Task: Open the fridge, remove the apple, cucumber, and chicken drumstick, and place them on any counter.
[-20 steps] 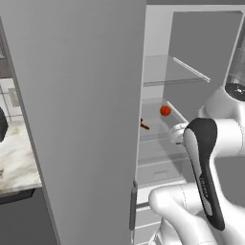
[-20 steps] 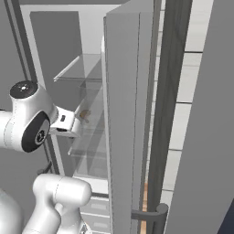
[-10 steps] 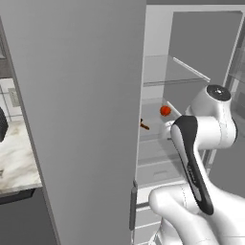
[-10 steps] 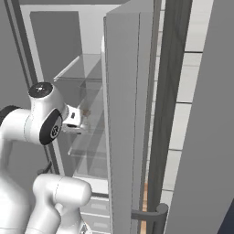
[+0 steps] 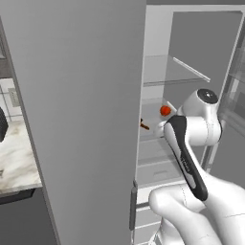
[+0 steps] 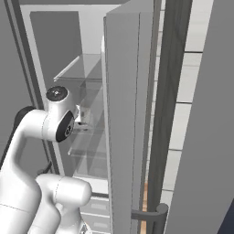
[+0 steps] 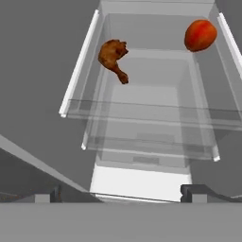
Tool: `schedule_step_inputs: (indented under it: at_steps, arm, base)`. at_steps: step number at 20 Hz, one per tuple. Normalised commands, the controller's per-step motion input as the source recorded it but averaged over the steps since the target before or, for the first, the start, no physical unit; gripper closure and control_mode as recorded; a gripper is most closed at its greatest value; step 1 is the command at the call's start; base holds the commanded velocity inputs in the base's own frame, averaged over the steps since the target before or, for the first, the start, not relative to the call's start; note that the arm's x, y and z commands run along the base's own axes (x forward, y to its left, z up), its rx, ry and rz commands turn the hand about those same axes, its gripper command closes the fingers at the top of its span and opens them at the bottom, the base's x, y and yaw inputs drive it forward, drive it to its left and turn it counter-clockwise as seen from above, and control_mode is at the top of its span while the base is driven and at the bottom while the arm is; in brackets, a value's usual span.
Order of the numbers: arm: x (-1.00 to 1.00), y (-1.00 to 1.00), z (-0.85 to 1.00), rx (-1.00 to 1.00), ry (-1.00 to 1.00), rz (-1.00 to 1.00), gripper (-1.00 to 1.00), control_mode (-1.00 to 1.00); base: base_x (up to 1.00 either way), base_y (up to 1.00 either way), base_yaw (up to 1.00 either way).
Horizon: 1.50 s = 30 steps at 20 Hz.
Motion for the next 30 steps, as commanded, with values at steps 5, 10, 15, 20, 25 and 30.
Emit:
schedule_step_inputs:
  at_steps: [5, 10, 15, 20, 25, 30]
  arm:
    - [0.21, -0.04, -0.14, 0.0, 0.0, 0.07, -1.0, -1.0]
    - [0.22, 0.0, -0.09, 0.0, 0.0, 0.0, -1.0, -1.0]
    - [0.32, 0.02, -0.07, 0.0, 0.0, -0.01, -1.0, -1.0]
    - [0.43, 0.0, -0.14, 0.0, 0.0, -0.04, -1.0, -1.0]
    - [0.42, 0.0, -0.05, 0.0, 0.0, -0.02, -1.0, -1.0]
    - [0.37, 0.0, -0.13, 0.0, 0.0, 0.0, -1.0, -1.0]
  base:
    - [0.0, 0.0, 0.0]
    - [0.0, 0.0, 0.0]
    - [0.0, 0.0, 0.0]
    - [0.0, 0.0, 0.0]
    - [0.0, 0.0, 0.0]
    - [0.0, 0.0, 0.0]
